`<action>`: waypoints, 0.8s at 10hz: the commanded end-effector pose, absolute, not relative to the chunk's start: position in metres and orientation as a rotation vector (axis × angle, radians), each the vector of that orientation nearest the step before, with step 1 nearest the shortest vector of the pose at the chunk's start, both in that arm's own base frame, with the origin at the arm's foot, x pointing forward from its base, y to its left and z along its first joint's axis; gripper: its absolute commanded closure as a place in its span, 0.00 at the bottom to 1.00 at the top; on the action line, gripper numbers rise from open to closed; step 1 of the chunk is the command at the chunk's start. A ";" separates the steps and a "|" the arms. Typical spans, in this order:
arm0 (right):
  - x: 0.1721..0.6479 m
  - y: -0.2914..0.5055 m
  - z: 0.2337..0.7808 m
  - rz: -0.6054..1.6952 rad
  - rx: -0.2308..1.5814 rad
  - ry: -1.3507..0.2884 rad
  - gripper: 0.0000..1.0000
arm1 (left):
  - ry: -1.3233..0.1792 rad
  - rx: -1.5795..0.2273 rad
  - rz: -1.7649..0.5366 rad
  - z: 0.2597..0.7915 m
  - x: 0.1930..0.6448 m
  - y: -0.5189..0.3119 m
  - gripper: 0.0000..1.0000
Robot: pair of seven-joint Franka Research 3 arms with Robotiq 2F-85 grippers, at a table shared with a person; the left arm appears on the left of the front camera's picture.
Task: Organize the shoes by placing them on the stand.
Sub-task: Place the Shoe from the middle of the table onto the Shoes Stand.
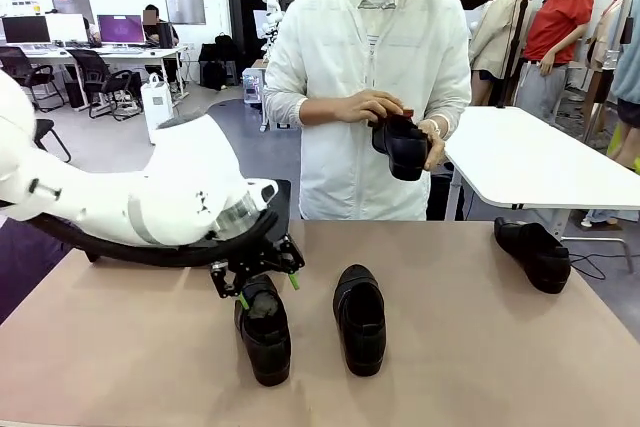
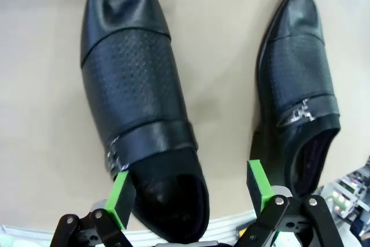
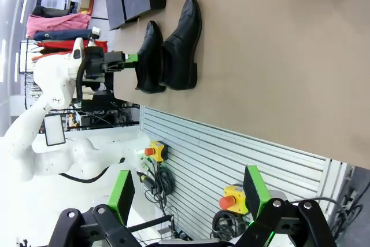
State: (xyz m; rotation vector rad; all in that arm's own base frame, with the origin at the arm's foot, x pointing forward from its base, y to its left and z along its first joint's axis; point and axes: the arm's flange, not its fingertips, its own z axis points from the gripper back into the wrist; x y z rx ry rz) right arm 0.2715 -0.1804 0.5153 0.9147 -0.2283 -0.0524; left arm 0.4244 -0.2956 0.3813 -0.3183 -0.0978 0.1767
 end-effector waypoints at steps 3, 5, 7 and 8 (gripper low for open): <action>0.269 -0.182 0.515 -0.035 0.906 -0.231 0.00 | -0.081 -0.289 0.159 0.362 0.443 -0.317 0.00; 0.269 -0.182 0.515 -0.035 0.906 -0.231 0.00 | -0.017 -0.260 0.150 0.355 0.441 -0.320 0.00; 0.269 -0.182 0.515 -0.035 0.906 -0.231 0.00 | -0.005 -0.242 0.134 0.368 0.425 -0.319 0.00; 0.269 -0.182 0.515 -0.035 0.906 -0.231 0.00 | 0.007 -0.231 0.126 0.372 0.416 -0.319 0.00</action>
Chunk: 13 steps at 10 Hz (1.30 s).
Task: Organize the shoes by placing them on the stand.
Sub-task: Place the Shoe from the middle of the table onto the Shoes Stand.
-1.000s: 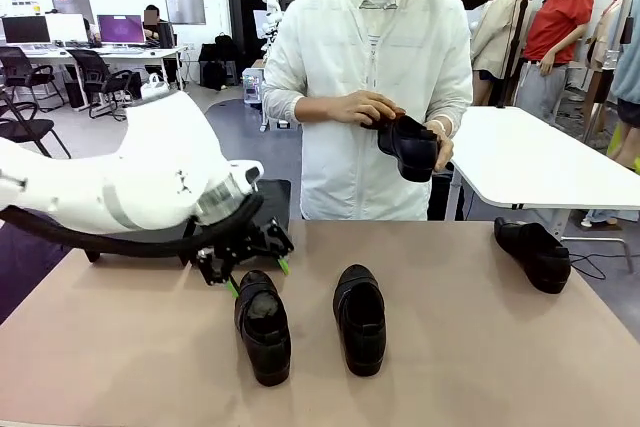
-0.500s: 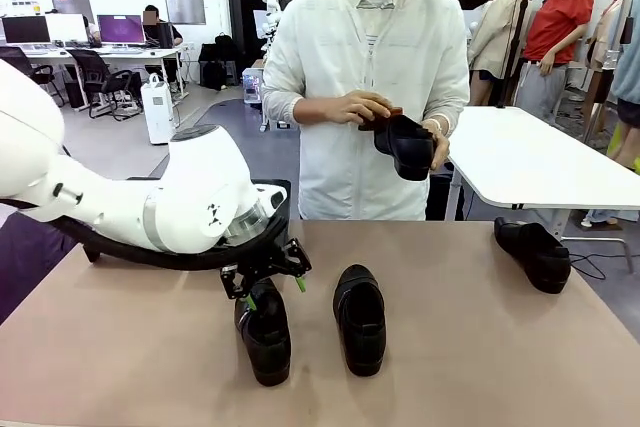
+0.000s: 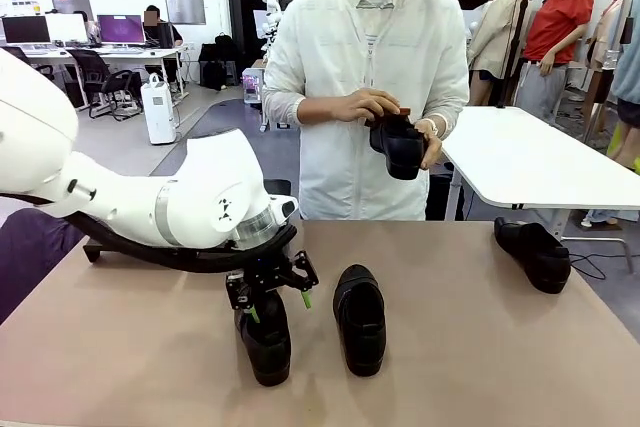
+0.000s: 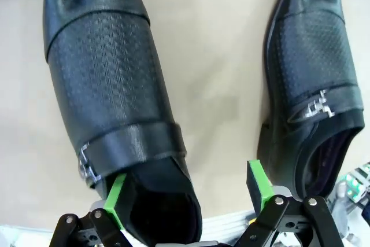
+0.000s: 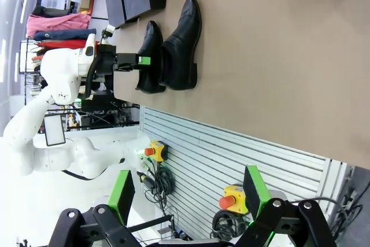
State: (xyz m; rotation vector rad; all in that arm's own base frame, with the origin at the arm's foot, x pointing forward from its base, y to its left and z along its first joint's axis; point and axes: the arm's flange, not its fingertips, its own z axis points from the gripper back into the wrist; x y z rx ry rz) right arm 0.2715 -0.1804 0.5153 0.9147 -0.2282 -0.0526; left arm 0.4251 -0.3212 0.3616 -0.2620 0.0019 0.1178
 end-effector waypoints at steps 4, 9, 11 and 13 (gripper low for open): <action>0.269 -0.182 0.515 -0.035 0.906 -0.231 0.00 | 0.018 -0.215 0.089 0.348 0.422 -0.332 0.00; 0.269 -0.182 0.515 -0.035 0.906 -0.231 0.00 | -0.014 -0.216 0.077 0.348 0.422 -0.332 1.00; 0.269 -0.182 0.515 -0.035 0.906 -0.231 0.00 | -0.033 -0.211 0.074 0.347 0.421 -0.333 1.00; 0.269 -0.182 0.515 -0.035 0.906 -0.231 0.00 | -0.033 -0.206 0.068 0.348 0.421 -0.333 1.00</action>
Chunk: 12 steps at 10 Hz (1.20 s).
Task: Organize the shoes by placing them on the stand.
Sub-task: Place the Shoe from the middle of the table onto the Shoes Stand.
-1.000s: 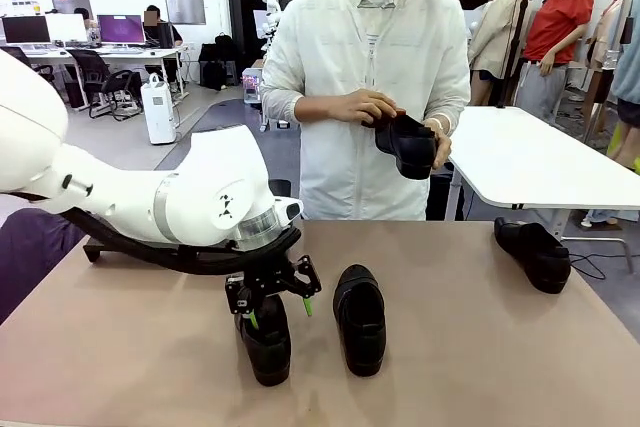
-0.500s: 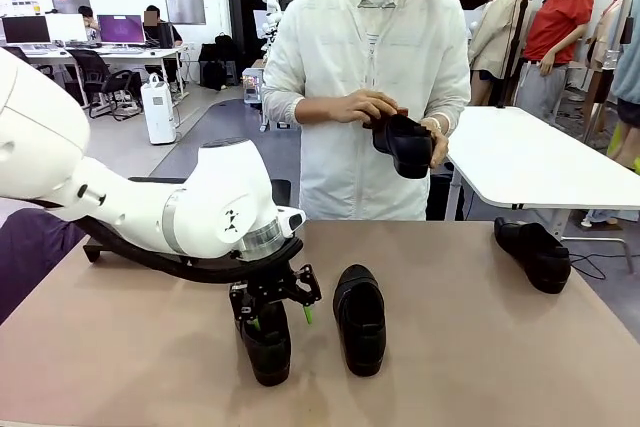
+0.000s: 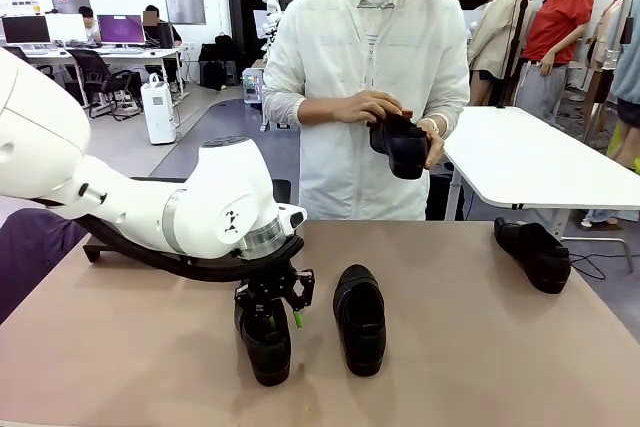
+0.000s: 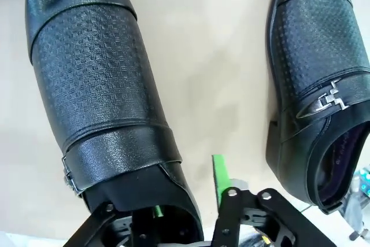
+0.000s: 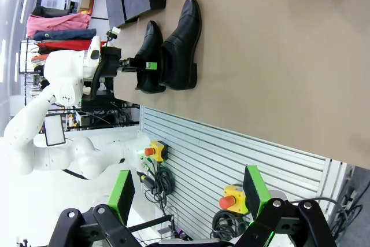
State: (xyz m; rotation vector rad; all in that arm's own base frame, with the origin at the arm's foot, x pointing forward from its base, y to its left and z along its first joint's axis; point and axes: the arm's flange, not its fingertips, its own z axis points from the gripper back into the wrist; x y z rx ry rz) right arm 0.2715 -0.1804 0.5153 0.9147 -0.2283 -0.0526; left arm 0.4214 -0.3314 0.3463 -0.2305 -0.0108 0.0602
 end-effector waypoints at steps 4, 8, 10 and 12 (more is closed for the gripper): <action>0.269 -0.182 0.515 -0.035 0.906 -0.231 0.00 | -0.030 -0.182 0.039 0.357 0.414 -0.331 1.00; 0.269 -0.182 0.515 -0.035 0.906 -0.231 0.00 | -0.079 -0.133 -0.163 0.437 0.359 -0.290 1.00; 0.269 -0.182 0.515 -0.035 0.906 -0.231 0.00 | -0.162 -0.076 -0.227 0.470 0.326 -0.265 1.00; 0.269 -0.182 0.515 -0.035 0.906 -0.231 0.00 | -0.376 -0.063 -0.239 0.493 0.300 -0.241 1.00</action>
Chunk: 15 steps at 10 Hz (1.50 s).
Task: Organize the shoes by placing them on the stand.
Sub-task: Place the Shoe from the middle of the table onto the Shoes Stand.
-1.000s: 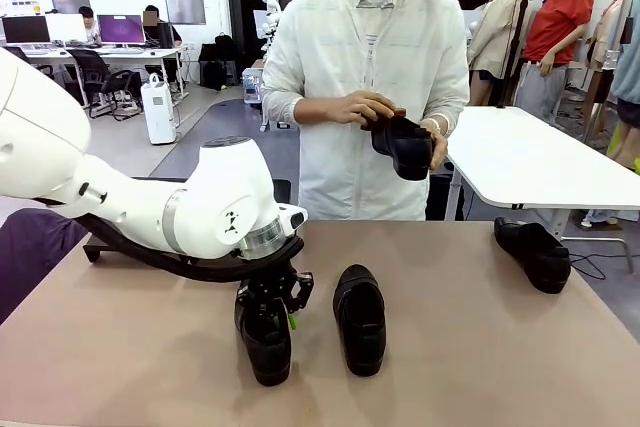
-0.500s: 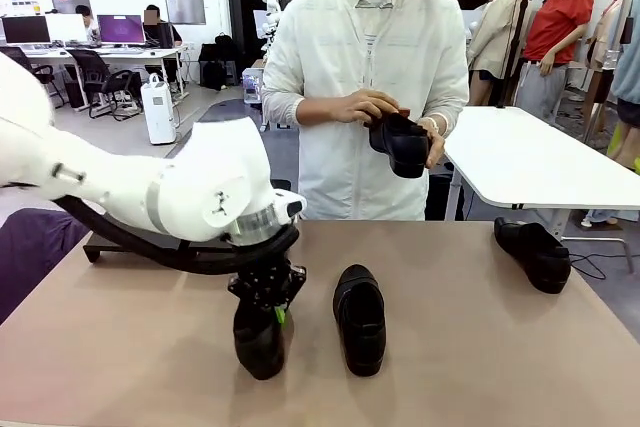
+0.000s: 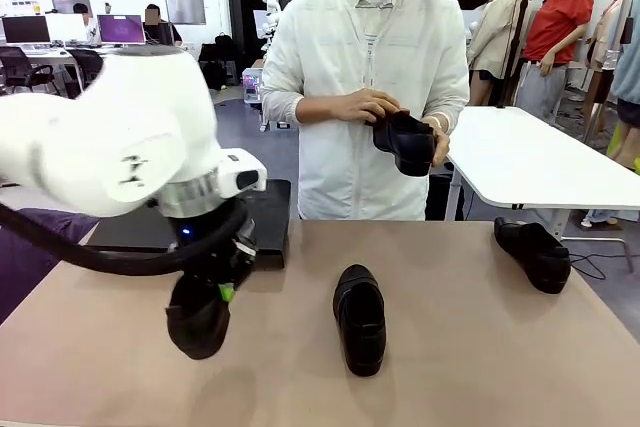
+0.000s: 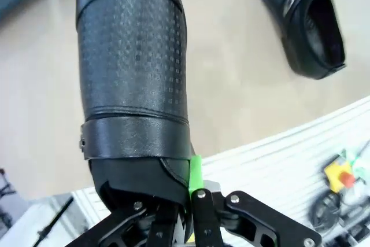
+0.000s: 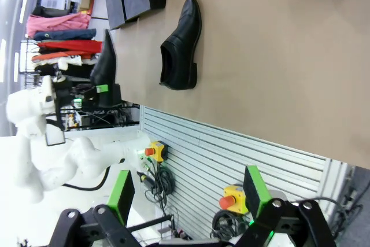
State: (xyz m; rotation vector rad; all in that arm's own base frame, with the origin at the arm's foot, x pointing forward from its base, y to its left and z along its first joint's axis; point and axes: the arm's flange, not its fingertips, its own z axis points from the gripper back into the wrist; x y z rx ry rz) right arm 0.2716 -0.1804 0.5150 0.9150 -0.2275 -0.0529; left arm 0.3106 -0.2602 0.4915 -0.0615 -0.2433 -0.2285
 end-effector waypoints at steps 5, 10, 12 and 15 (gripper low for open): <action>0.269 -0.182 0.515 -0.035 0.906 -0.231 0.00 | -0.243 -0.061 -0.229 0.492 0.311 -0.260 1.00; 0.269 -0.182 0.515 -0.035 0.906 -0.231 0.00 | -0.555 -0.014 -0.073 0.577 0.412 -0.204 1.00; 0.269 -0.182 0.515 -0.035 0.906 -0.231 0.00 | -0.584 -0.013 -0.141 0.591 0.464 -0.200 1.00; 0.269 -0.182 0.515 -0.035 0.906 -0.231 0.00 | -0.568 -0.026 -0.149 0.580 0.520 -0.191 1.00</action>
